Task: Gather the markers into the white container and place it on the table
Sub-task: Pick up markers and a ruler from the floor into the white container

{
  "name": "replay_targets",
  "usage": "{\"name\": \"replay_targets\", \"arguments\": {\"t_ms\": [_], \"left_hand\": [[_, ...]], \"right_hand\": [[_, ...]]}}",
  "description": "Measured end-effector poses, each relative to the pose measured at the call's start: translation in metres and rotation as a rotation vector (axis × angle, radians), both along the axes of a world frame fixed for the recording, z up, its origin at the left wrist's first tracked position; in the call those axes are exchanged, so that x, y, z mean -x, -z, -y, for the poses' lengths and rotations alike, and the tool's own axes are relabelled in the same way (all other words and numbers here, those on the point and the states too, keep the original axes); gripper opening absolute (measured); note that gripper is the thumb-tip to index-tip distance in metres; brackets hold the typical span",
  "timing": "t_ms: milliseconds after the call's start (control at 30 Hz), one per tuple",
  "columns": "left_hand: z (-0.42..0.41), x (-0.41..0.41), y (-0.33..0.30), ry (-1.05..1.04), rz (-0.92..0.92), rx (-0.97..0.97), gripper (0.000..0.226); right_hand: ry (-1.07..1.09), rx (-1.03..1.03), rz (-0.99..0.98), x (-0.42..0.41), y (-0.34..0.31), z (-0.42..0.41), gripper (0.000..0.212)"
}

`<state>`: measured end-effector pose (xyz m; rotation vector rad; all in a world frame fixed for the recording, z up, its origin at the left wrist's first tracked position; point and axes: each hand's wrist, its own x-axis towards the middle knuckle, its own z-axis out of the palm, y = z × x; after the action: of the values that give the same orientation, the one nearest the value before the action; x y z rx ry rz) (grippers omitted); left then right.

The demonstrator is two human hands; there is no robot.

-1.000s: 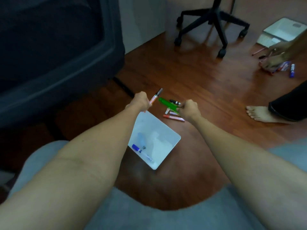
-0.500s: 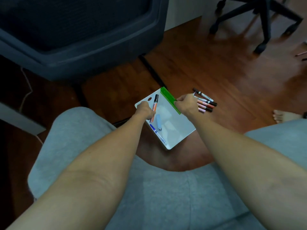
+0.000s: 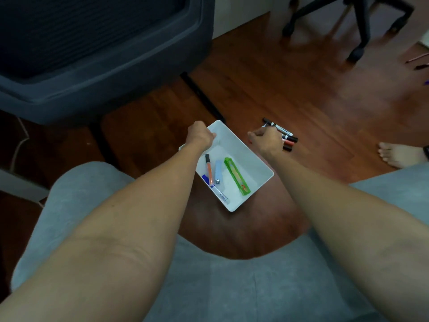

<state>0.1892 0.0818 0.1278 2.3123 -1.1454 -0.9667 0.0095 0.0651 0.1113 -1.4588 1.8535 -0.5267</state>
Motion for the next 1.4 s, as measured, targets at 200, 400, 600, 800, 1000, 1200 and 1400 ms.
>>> {"name": "replay_targets", "arguments": {"t_ms": [200, 400, 600, 800, 1000, 1200, 1400], "left_hand": [[0.04, 0.046, -0.004, 0.18, 0.04, 0.062, 0.028], [0.079, 0.1, 0.045, 0.449, 0.13, 0.041, 0.019], [0.096, 0.13, 0.101, 0.743, 0.29, -0.009, 0.031], [0.118, 0.142, 0.122, 0.924, 0.395, -0.064, 0.052], [0.12, 0.146, 0.139, 1.031, 0.473, -0.147, 0.035], [0.117, 0.142, 0.129, 1.065, 0.47, -0.149, 0.032], [0.108, 0.126, 0.079, 1.017, 0.516, -0.04, 0.025]], "right_hand": [[0.103, -0.051, -0.013, 0.051, 0.02, 0.023, 0.023], [0.134, -0.049, -0.143, 0.101, 0.072, 0.041, 0.022], [0.039, 0.0, -0.288, 0.126, 0.116, 0.054, 0.027], [-0.106, 0.046, -0.347, 0.127, 0.143, 0.07, 0.028], [-0.169, 0.049, -0.449, 0.131, 0.161, 0.068, 0.026], [-0.179, -0.012, -0.443, 0.132, 0.15, 0.058, 0.021], [-0.09, 0.009, -0.441, 0.135, 0.1, 0.053, 0.027]]}}
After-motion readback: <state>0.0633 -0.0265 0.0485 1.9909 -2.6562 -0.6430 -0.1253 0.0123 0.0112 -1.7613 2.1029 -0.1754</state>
